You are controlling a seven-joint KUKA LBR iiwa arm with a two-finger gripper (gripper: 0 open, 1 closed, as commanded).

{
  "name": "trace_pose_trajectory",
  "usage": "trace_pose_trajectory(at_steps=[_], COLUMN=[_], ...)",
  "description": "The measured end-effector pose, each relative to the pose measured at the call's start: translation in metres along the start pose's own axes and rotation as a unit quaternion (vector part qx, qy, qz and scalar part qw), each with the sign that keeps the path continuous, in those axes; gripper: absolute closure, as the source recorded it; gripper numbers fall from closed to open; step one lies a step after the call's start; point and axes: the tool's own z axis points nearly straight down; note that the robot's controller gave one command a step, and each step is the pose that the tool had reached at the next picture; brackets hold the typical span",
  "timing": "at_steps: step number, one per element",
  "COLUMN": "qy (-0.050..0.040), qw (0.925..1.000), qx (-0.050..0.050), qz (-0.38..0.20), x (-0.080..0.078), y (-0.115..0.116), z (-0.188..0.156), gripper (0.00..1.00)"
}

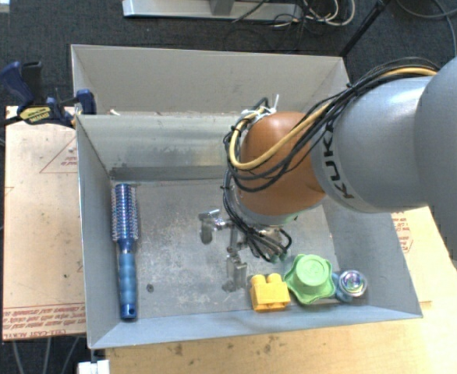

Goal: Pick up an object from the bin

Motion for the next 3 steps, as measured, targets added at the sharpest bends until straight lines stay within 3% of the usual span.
trace_pose_trajectory(at_steps=[1, 2, 3], qy=[-0.0075, -0.0048, 0.0008], qw=[0.9748, 0.9550, 0.9638], qx=[0.001, 0.000, 0.002], qz=[0.223, 0.297, 0.267], x=[-0.029, -0.080, 0.013], y=[-0.020, 0.003, -0.025], z=[-0.063, -0.022, 0.016], gripper=[0.00, 0.00, 0.00])
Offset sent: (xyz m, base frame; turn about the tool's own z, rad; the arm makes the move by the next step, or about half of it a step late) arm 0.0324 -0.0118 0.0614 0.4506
